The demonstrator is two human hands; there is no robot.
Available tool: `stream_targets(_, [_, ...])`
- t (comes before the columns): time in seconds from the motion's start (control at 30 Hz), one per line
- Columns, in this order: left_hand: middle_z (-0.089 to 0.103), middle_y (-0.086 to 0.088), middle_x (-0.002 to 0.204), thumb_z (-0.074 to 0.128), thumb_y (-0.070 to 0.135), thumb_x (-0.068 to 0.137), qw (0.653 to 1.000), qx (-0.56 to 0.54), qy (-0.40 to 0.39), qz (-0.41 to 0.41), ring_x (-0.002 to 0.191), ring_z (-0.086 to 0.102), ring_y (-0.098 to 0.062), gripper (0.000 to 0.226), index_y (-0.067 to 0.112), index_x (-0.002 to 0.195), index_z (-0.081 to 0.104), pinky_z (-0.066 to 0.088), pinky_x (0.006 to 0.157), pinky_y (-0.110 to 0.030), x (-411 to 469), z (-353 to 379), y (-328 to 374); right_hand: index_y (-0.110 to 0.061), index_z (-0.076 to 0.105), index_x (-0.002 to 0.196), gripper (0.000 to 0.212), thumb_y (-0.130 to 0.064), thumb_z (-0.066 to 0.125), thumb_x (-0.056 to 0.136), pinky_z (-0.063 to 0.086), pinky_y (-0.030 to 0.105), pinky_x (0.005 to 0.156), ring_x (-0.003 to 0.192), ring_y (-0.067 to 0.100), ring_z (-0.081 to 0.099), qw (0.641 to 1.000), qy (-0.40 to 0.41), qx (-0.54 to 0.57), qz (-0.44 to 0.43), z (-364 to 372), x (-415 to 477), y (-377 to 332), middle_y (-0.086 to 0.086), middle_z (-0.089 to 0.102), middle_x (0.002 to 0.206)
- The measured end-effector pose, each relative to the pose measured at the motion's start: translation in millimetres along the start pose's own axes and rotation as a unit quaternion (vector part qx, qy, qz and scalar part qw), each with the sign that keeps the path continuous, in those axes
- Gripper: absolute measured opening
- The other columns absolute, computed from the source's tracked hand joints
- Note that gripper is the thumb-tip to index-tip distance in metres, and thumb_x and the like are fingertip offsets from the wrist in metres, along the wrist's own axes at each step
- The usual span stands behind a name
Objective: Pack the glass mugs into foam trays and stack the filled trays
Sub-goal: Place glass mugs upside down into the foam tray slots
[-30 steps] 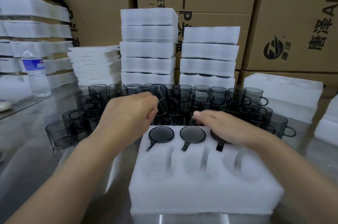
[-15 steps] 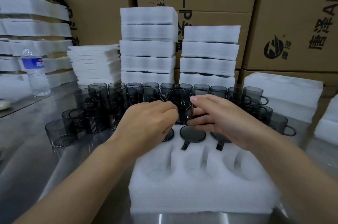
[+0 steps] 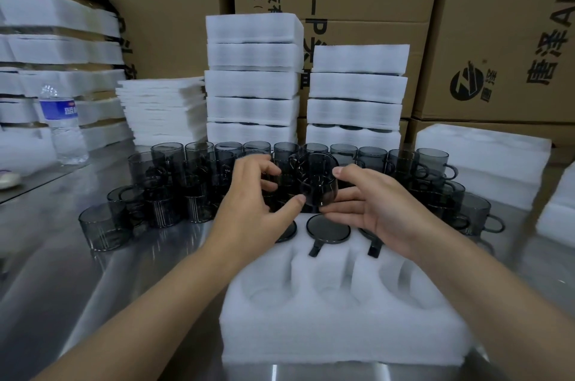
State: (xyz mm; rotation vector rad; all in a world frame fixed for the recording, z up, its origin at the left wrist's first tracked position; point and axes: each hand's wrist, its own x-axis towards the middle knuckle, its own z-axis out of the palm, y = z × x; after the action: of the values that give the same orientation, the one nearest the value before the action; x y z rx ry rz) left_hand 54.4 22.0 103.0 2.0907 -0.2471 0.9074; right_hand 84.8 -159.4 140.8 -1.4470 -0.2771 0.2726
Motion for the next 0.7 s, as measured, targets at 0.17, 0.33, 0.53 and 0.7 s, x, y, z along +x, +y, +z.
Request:
stream_targets(0.17, [0.064, 0.015, 0.102, 0.07, 0.037, 0.079, 0.991, -0.076, -0.078, -0.078, 0.093, 0.061, -0.001, 0.031, 0.03, 0.106, 0.056, 0.049, 0.074, -0.021, 1.3, 2.3, -0.3, -0.005, 0.055, 0.114, 0.031, -0.018, 0.063, 0.087, 0.059, 0.031, 0.077, 0.089, 0.027, 0.072, 1.0, -0.025, -0.01, -0.009, -1.6, 1.2, 2.8, 0.016, 0.073, 0.094])
stream_targets(0.33, [0.062, 0.02, 0.102, 0.07, 0.037, 0.079, 0.994, -0.045, -0.084, -0.058, 0.089, 0.058, 0.006, 0.031, 0.034, 0.106, 0.055, 0.049, 0.075, -0.02, 0.1, 0.4, 2.7, -0.002, 0.055, 0.116, 0.03, -0.01, 0.059, 0.087, 0.059, 0.031, 0.078, 0.09, 0.028, 0.071, 0.999, -0.033, -0.005, -0.006, -1.6, 1.8, 3.2, 0.017, 0.073, 0.097])
stream_targets(0.53, [0.059, 0.024, 0.105, 0.071, 0.039, 0.075, 0.995, -0.015, -0.093, -0.03, 0.097, 0.054, 0.008, 0.036, 0.046, 0.1, 0.047, 0.044, 0.072, -0.008, -0.7, -1.5, 4.4, -0.004, 0.053, 0.122, 0.034, -0.002, 0.054, 0.088, 0.056, 0.034, 0.087, 0.093, 0.028, 0.07, 1.0, -0.021, -0.003, -0.004, -1.2, 2.9, 3.3, 0.021, 0.065, 0.117])
stream_targets(0.7, [0.059, 0.024, 0.107, 0.07, 0.045, 0.073, 0.995, -0.003, -0.093, -0.024, 0.098, 0.054, 0.008, 0.039, 0.044, 0.104, 0.047, 0.043, 0.075, -0.009, -0.9, -1.5, 2.4, -0.005, 0.053, 0.123, 0.035, -0.001, 0.051, 0.088, 0.056, 0.033, 0.086, 0.094, 0.029, 0.07, 1.0, -0.015, -0.001, 0.0, -1.2, 4.2, 3.8, 0.022, 0.064, 0.118])
